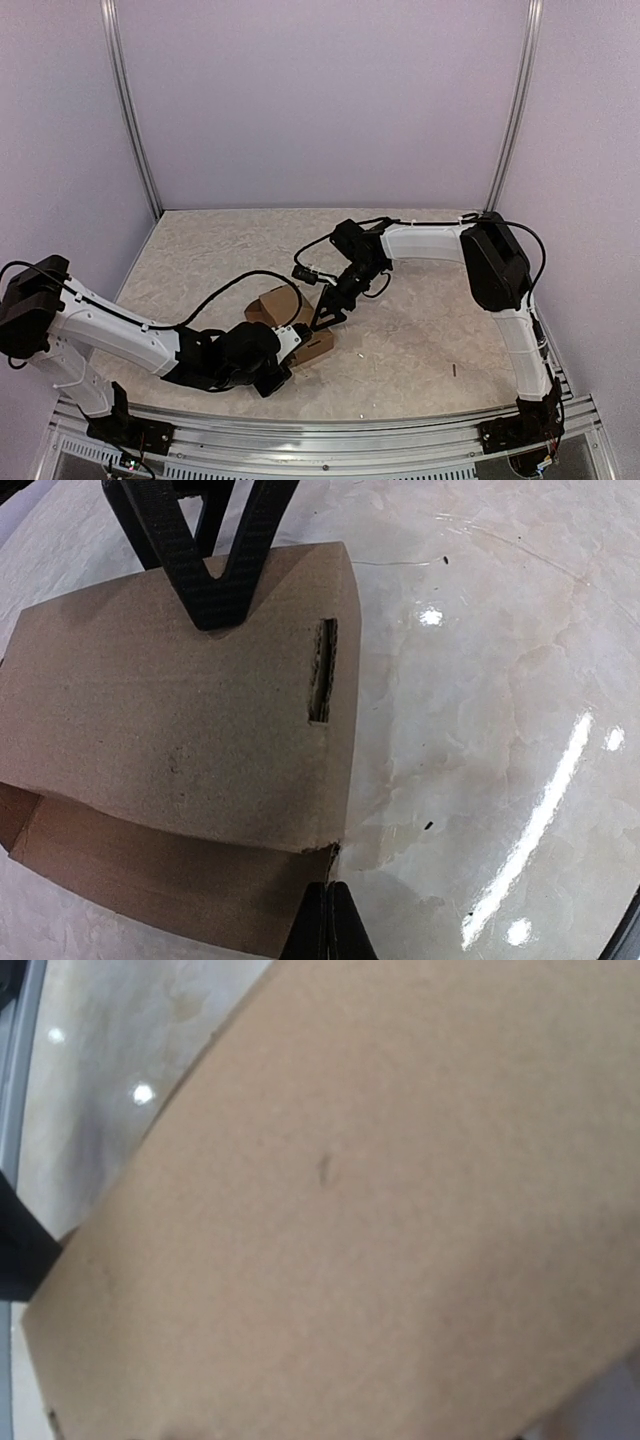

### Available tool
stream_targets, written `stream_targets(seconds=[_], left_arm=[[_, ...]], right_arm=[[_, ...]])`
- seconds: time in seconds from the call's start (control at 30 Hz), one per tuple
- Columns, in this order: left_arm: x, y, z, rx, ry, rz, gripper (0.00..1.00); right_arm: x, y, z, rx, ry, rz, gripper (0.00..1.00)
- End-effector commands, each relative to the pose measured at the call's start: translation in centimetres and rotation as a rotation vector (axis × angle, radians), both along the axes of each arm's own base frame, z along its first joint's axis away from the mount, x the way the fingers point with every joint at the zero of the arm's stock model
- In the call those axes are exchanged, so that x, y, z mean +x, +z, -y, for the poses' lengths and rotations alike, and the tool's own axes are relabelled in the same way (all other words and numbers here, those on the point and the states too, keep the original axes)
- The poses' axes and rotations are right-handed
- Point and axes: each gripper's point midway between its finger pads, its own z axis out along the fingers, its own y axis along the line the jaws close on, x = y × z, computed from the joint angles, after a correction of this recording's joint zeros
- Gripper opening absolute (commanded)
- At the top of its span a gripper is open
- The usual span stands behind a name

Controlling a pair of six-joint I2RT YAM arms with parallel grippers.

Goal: Fold the paper box

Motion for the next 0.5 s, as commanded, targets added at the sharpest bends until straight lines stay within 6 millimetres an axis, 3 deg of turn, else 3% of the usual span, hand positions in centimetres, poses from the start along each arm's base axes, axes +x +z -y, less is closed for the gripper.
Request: stream_targets(seconds=[0.0, 0.23, 0.47], left_arm=[[1.1, 0.0, -1.4, -0.005, 0.077, 0.011, 0.00], [1.9, 0.0, -1.8, -0.002, 0.109, 0.009, 0.00], [2.8, 1.3, 0.0, -0.019, 0.068, 0.045, 0.00]], right_arm=[[-0.3, -4.2, 1.1, -0.122, -0.006, -0.003, 0.74], [-0.4, -4.2, 1.1, -0.121, -0.002, -0.010, 0.74], [-1.7, -3.5, 0.5, -0.097, 0.034, -0.025, 0.74]])
